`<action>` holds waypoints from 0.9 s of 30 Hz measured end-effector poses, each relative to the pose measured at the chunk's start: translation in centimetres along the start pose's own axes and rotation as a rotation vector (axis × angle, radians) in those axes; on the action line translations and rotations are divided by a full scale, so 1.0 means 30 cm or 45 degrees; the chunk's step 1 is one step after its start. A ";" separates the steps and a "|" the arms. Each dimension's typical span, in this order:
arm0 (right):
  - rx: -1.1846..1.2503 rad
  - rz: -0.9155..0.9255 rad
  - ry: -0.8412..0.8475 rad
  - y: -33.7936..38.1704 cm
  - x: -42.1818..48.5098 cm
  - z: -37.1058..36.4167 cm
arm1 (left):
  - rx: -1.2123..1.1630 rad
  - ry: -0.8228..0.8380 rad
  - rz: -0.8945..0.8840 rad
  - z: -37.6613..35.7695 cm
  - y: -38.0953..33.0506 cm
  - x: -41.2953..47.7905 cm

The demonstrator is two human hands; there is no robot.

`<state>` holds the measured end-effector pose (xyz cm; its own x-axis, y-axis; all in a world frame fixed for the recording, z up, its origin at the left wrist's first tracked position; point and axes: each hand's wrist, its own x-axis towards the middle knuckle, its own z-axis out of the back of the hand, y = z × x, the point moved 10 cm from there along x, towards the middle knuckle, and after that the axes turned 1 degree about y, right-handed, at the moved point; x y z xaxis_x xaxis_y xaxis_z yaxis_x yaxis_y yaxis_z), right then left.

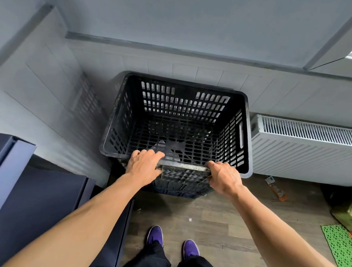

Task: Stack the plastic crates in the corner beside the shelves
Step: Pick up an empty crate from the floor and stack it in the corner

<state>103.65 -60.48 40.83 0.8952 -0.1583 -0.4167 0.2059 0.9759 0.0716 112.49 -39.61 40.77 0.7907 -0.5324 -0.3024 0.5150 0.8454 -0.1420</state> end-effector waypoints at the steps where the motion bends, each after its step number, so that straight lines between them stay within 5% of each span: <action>1: 0.006 0.022 0.008 0.011 -0.009 0.001 | -0.041 -0.011 0.012 0.008 -0.009 -0.016; 18: 0.030 0.564 -0.068 0.110 -0.218 0.100 | -0.475 -0.252 0.490 -0.004 -0.295 -0.460; 27: -0.081 0.902 0.244 0.435 -0.417 -0.135 | -0.743 -0.240 1.046 -0.255 -0.211 -0.959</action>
<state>93.55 -45.17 43.31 0.7189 0.5369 -0.4416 -0.4247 0.8421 0.3324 83.95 -29.32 43.16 0.8915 0.2653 -0.3672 -0.4110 0.8146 -0.4093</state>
